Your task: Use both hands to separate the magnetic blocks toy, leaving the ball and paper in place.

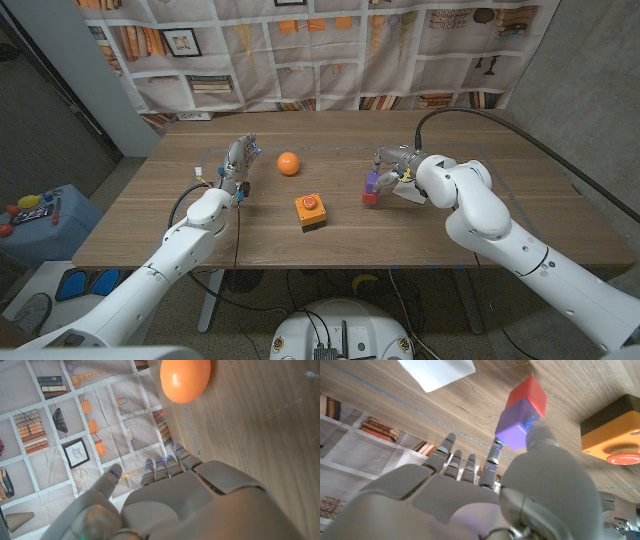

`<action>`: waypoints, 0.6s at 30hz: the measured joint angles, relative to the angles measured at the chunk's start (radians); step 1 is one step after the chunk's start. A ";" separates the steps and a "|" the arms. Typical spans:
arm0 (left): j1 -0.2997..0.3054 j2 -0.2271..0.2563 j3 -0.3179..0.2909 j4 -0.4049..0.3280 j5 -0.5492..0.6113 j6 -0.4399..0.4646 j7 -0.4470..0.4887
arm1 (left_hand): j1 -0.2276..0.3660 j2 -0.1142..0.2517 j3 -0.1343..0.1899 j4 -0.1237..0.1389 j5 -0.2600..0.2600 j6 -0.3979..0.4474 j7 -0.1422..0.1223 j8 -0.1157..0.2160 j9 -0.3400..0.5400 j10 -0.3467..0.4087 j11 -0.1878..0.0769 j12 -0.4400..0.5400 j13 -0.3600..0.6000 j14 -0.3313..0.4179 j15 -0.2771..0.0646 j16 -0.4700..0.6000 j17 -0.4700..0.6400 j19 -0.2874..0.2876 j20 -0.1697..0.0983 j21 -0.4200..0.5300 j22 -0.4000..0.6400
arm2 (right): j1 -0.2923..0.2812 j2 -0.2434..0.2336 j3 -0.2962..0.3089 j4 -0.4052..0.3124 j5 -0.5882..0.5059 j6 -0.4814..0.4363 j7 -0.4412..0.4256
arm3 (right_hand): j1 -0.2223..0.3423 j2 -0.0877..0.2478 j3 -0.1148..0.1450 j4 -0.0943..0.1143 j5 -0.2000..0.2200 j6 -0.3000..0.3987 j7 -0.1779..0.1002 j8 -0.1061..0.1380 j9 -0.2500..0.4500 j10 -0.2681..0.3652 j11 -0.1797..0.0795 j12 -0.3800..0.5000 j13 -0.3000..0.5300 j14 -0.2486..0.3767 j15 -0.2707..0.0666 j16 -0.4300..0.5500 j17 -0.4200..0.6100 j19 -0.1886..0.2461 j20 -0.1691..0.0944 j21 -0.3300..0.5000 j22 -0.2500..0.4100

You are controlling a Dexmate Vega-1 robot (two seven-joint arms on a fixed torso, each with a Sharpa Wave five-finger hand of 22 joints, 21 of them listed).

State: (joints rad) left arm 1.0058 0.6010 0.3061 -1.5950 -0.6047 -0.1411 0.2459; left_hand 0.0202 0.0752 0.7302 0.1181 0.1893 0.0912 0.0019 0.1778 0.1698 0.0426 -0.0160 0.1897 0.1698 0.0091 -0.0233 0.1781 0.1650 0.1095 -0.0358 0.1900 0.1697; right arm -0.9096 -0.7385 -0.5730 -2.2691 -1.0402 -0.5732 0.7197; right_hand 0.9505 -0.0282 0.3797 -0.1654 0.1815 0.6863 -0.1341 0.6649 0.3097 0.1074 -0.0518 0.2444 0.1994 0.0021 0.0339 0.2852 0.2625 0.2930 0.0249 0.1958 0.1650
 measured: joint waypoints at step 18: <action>-0.005 0.050 -0.001 -0.096 0.041 0.089 0.027 | 0.000 0.000 0.006 -0.026 0.000 0.004 -0.004 0.000 0.000 0.000 0.000 0.000 0.000 0.000 0.000 -0.005 -0.002 0.000 0.000 0.000 0.000 | -0.025 -0.054 0.072 -0.019 0.273 -0.058 -0.207 | -0.003 0.003 0.000 0.000 0.000 0.020 0.020 0.000 0.000 0.036 -0.018 0.000 0.000 0.013 -0.013 0.008 0.005 0.020 -0.005 0.000 0.000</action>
State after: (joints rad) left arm 1.0007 0.6508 0.3048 -1.6911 -0.5642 -0.0522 0.2728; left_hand 0.0202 0.0752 0.7364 0.0917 0.1893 0.0949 -0.0018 0.1778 0.1698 0.0426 -0.0160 0.1897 0.1698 0.0091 -0.0233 0.1733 0.1629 0.1094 -0.0358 0.1900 0.1697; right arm -0.9342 -0.7928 -0.5008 -2.2885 -0.7671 -0.6312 0.5125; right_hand 0.9476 -0.0253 0.3795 -0.1655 0.1813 0.7059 -0.1143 0.6649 0.3097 0.1434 -0.0698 0.2443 0.1996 0.0148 0.0211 0.2931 0.2674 0.3127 0.0196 0.1959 0.1650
